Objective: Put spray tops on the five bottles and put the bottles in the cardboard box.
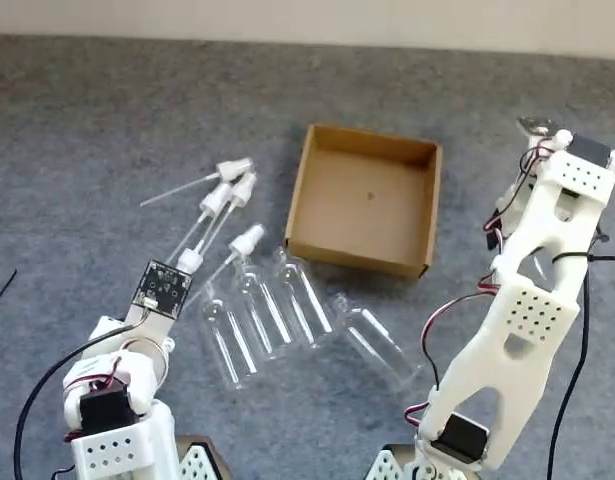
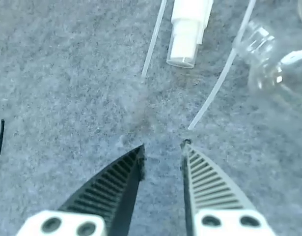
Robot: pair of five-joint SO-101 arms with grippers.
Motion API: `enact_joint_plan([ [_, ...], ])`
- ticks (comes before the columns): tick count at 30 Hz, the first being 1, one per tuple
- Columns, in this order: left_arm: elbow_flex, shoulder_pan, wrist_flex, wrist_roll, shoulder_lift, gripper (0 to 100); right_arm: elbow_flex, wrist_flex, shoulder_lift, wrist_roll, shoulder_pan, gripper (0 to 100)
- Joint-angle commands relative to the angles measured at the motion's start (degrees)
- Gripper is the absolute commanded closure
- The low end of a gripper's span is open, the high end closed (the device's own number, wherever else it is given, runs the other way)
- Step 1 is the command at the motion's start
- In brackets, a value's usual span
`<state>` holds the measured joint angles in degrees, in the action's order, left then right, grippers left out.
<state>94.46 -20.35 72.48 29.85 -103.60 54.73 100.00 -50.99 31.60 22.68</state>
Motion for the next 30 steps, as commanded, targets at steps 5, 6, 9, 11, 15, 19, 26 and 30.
enact_joint_plan([
  [5,-0.8,0.8,0.2,0.3,-0.1,88,0.5,0.5,0.7,8.4,0.9,78.2],
  [6,-0.7,0.8,0.2,0.3,-0.1,88,0.0,0.5,0.7,9.7,0.9,78.1],
  [9,-0.7,0.9,0.2,0.3,-0.1,88,0.0,0.5,0.6,13.7,1.4,77.9],
  [11,-0.7,0.9,0.2,0.3,-0.1,88,0.0,0.5,0.5,15.8,1.7,77.8],
  [15,-0.7,0.9,0.2,0.3,-0.1,88,-0.1,0.7,0.5,19.0,1.9,77.7],
  [19,-0.7,0.9,0.2,0.3,-0.2,88,-1.5,1.1,0.5,22.0,1.9,77.7],
  [26,-0.7,0.9,0.2,0.3,-0.3,88,-9.0,-0.1,0.5,24.8,2.5,78.0],
  [30,-0.7,0.9,0.2,0.3,-0.2,88,-9.0,-1.3,0.6,22.5,3.2,85.0],
])
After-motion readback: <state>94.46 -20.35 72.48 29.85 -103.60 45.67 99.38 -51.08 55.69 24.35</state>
